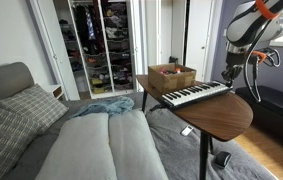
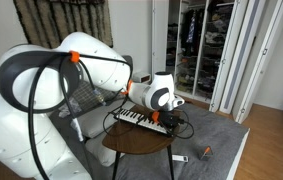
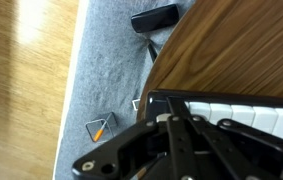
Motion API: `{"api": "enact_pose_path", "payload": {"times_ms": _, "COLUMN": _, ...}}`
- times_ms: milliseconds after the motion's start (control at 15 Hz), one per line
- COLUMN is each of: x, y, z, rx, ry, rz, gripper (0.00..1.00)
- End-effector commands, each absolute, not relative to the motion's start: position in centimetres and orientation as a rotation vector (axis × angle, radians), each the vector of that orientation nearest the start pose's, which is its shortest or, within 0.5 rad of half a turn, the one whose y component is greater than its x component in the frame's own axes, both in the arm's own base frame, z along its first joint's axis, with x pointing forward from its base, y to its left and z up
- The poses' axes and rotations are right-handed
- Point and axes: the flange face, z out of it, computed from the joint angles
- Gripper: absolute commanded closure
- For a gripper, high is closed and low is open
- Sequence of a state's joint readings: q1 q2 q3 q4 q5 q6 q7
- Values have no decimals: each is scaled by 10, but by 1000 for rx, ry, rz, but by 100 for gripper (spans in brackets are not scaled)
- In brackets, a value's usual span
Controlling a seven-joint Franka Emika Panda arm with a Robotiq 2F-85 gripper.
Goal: Press the rightmost key on the keyboard
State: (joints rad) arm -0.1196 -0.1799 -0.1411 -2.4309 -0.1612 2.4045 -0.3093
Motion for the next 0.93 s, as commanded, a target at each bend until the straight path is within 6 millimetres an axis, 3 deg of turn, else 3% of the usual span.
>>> {"api": "enact_pose_path", "payload": {"times_ms": 0, "x": 466, "y": -123, "z": 394, "rx": -3256, "ry": -269, "rz": -214, "gripper": 100}}
{"api": "enact_pose_path", "payload": {"times_ms": 333, "x": 459, "y": -116, "z": 419, "rx": -3274, "ry": -278, "rz": -281, "gripper": 100}}
{"api": "enact_pose_path", "payload": {"times_ms": 400, "x": 457, "y": -115, "z": 424, "rx": -3279, "ry": -280, "rz": -293, "gripper": 92}}
{"api": "enact_pose_path", "payload": {"times_ms": 467, "x": 455, "y": -113, "z": 430, "rx": -3287, "ry": -274, "rz": -307, "gripper": 73}}
{"api": "enact_pose_path", "payload": {"times_ms": 867, "x": 439, "y": -99, "z": 461, "rx": -3283, "ry": -272, "rz": -354, "gripper": 32}}
